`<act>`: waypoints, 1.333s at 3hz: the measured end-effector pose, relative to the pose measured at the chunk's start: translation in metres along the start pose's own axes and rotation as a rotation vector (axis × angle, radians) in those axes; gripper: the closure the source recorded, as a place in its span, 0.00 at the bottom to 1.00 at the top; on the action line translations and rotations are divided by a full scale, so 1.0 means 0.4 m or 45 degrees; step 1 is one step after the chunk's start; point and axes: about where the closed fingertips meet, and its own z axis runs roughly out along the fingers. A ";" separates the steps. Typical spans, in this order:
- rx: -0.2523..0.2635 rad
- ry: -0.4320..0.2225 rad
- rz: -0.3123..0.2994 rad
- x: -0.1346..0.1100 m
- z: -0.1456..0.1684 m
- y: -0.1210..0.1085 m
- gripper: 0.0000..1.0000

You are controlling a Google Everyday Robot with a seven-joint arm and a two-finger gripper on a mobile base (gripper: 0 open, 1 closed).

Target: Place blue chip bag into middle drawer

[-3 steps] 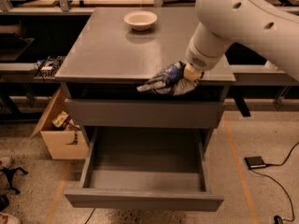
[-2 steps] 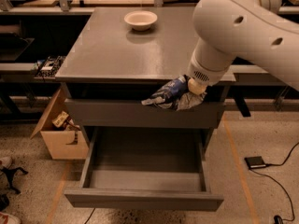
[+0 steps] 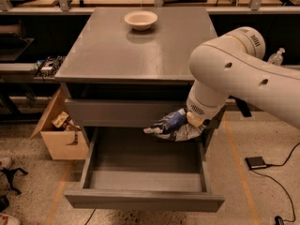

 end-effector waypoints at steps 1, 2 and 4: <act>0.000 0.000 0.000 0.000 0.000 0.000 1.00; -0.040 0.023 0.036 0.025 0.064 0.016 1.00; -0.251 0.014 0.078 0.013 0.361 0.152 1.00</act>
Offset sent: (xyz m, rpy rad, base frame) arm -0.0065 -0.0088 -0.0689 0.0357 0.0884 -0.0628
